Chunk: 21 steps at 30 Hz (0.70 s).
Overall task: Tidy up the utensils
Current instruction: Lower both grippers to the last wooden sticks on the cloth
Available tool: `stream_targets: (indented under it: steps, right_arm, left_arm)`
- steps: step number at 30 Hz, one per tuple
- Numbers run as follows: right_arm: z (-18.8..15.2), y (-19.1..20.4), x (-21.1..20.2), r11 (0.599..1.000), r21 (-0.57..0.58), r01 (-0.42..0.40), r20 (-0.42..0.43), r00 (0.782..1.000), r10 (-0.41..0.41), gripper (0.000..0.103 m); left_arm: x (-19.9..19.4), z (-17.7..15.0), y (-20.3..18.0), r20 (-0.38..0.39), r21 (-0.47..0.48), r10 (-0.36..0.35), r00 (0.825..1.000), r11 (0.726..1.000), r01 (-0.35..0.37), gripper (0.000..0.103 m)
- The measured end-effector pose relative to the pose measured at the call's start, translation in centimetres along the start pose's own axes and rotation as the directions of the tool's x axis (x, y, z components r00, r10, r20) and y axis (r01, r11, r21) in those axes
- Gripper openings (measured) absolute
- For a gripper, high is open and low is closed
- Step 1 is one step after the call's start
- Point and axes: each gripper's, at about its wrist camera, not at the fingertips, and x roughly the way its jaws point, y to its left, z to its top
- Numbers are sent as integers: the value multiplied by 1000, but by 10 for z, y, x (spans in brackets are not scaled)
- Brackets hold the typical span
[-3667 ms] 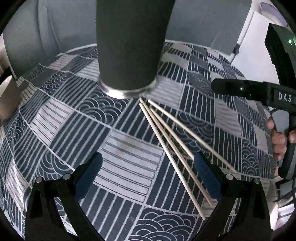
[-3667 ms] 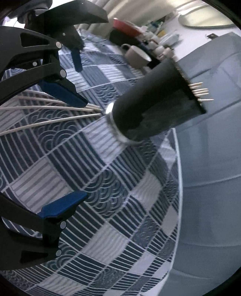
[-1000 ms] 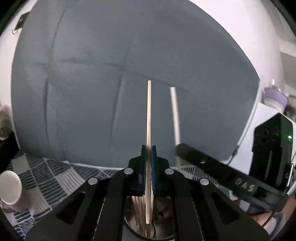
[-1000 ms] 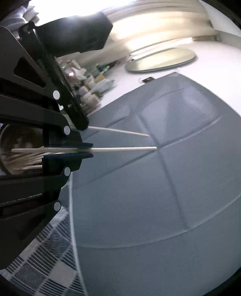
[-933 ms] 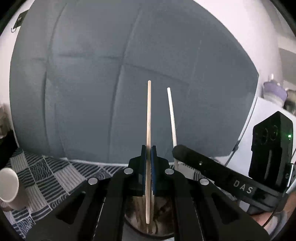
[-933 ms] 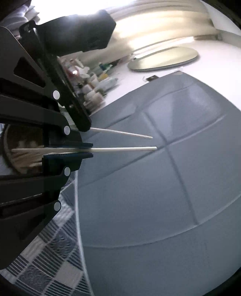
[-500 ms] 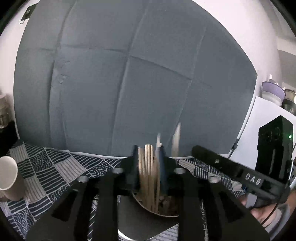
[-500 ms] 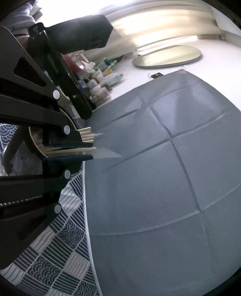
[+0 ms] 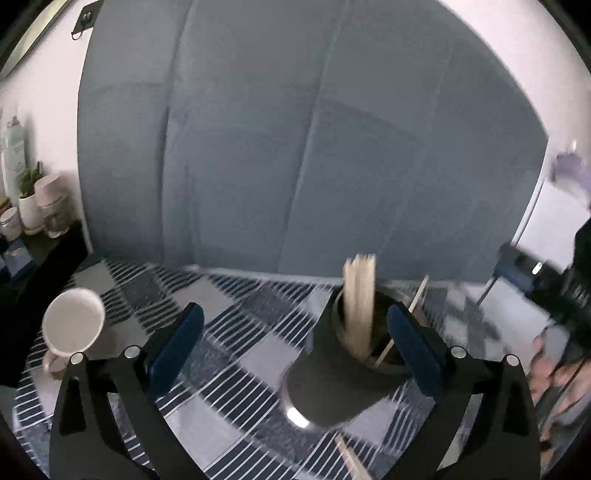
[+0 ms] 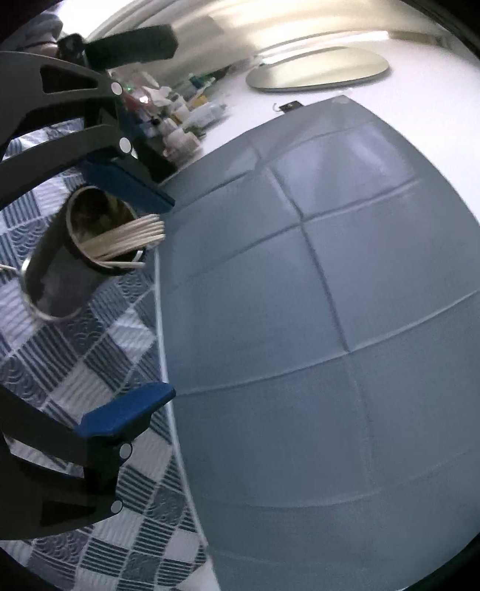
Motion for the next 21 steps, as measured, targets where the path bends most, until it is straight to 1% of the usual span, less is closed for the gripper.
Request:
stream_targets:
  steps: [3,6,8,9,13,14,15,18,19,21]
  right_arm:
    - [-15,2,0,1000,-15,-1,-52,999,1,89]
    - [-39,6,6,999,-43,1,-131,991,-7,89]
    - [-57,7,12,998,-60,7,-189,982,-18,89]
    - [-71,9,18,997,-71,1,-236,972,-17,89]
    - [-111,17,25,992,-124,-13,-333,943,-29,88]
    - [-121,19,27,990,-139,-10,-357,933,-40,89]
    - [-135,22,28,989,-150,-8,-390,919,-52,88]
    - [-165,28,32,985,-169,-34,-470,881,-51,89]
    - [-175,30,34,982,-183,-38,-494,867,-59,88]
    - [-190,32,37,974,-225,-18,-514,851,-103,88]
  left_arm:
    - [3,-19,5,-64,14,25,998,1000,-24,97]
    - [9,-41,10,-144,-14,-1,990,1000,-1,97]
    - [14,-62,15,-208,-33,-27,978,999,20,97]
    - [15,-72,17,-235,-38,-26,972,999,17,97]
    - [22,-104,25,-326,-58,-19,945,998,0,97]
    - [23,-111,26,-345,-54,-12,938,999,-7,97]
    - [23,-117,26,-358,-48,-5,934,999,-13,97]
    - [21,-129,28,-380,-42,1,925,999,-18,97]
    - [18,-132,28,-377,-37,-1,926,999,-14,97]
    - [15,-135,26,-370,-11,3,929,1000,-8,97]
